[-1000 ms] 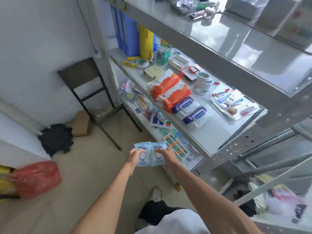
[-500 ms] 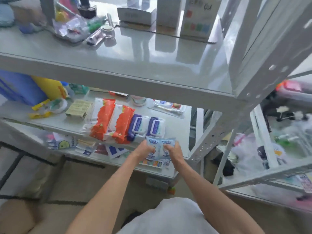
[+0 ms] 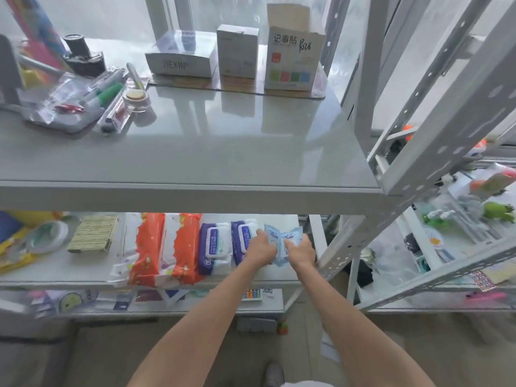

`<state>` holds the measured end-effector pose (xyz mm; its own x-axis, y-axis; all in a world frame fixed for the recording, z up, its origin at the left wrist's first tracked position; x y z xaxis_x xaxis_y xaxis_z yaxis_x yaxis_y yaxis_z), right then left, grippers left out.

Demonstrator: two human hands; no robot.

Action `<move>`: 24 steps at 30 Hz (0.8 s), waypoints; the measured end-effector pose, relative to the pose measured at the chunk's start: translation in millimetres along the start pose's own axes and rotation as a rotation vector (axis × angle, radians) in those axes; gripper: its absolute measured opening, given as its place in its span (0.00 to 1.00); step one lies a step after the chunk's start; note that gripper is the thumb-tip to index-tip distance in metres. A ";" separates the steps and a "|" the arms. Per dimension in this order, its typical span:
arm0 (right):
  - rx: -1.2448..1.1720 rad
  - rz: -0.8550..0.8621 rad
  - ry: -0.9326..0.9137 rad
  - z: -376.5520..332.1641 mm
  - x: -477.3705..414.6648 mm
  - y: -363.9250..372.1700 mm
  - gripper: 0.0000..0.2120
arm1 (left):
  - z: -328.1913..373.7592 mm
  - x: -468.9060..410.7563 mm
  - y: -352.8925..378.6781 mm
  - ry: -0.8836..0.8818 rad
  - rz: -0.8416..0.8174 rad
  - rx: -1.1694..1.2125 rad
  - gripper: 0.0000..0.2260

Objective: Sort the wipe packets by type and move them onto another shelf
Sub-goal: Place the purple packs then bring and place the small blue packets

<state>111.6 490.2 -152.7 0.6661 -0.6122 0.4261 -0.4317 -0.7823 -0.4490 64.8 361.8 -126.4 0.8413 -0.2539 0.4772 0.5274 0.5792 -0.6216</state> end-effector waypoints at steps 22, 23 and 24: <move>0.625 0.078 -0.115 17.8 -28.1 22.7 0.46 | -57.7 -10.6 22.0 0.188 0.111 -0.859 0.32; 0.637 0.070 -0.126 18.2 -27.5 23.5 0.45 | -60.1 -9.7 21.3 0.191 0.110 -0.862 0.33; 0.648 0.064 -0.135 18.2 -25.0 23.7 0.44 | -61.6 -8.3 20.4 0.198 0.099 -0.869 0.34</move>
<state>95.8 489.1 -188.3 0.7401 -0.6019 0.2999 -0.0478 -0.4919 -0.8693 75.9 328.0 -181.3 0.8501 -0.4097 0.3308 0.2876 -0.1650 -0.9434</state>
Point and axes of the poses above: each hand's wrist, its own x-axis away from the middle knuckle, its own y-axis out of the palm, z = x × y, the point moved 3 cm from there along -x, towards the middle knuckle, and after that the axes turned 6 degrees about -x, right-handed, at the moved point
